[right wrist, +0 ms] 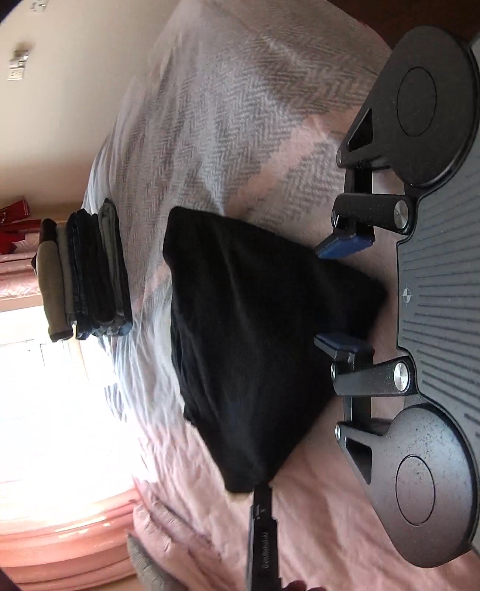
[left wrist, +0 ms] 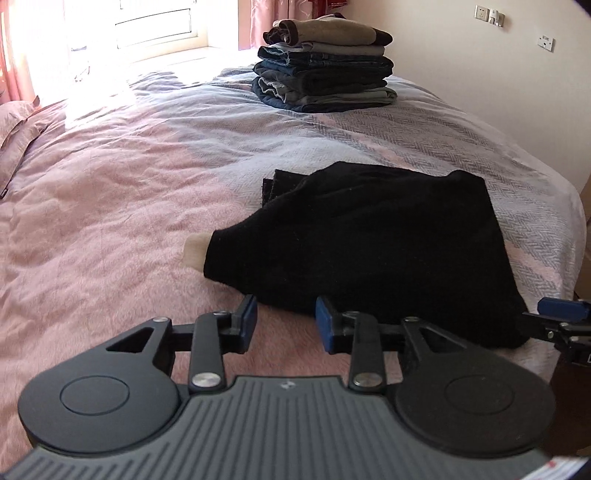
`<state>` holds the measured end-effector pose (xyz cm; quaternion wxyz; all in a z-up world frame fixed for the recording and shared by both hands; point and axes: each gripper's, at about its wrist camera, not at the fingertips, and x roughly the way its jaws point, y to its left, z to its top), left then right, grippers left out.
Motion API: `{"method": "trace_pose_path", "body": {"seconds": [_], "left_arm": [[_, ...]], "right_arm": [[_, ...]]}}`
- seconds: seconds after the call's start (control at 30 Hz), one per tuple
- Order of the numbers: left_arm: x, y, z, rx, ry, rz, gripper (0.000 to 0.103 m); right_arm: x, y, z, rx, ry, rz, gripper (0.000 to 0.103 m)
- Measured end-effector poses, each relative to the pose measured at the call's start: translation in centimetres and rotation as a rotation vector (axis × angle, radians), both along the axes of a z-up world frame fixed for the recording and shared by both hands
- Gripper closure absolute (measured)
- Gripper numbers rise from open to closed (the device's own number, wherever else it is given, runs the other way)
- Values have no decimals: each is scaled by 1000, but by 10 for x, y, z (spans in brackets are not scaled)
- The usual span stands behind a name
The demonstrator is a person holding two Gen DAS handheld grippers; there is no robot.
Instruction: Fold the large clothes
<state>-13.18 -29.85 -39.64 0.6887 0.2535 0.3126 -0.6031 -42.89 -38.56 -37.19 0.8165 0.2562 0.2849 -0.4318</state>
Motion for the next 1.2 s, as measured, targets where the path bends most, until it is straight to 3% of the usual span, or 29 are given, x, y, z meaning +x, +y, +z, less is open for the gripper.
{"method": "trace_pose_path", "body": {"seconds": [0.17,0.43,0.53,0.57,0.67,0.77,0.9,1.0,1.1,1.2], "left_arm": [[-15,38,16,2,0,2,67],[-16,75,32,-58,43,-23,61],[2,63,35,-97,65,-41,58],[10,55,34,-109,65,-44,52],[41,19,28,-128,94,-68,45],[76,-24,14,-111,190,-102,43],[126,-92,-18,-32,375,-198,38],[148,-136,-48,79,509,-248,37],[156,-165,-76,183,652,-301,35],[157,-180,-89,209,746,-330,33]], "right_arm": [[0,29,9,-2,-11,29,49],[-14,52,24,-22,-78,29,47],[-32,25,22,-16,-172,-13,47],[-39,12,17,-7,-214,-45,47],[-57,-41,-12,138,-380,-105,46],[-62,-92,-48,307,-520,-150,46],[-56,-143,-73,417,-604,-131,46],[-46,-166,-78,472,-633,-93,46],[-34,-172,-78,492,-581,-53,46],[-33,-170,-78,520,-580,-35,47]]}}
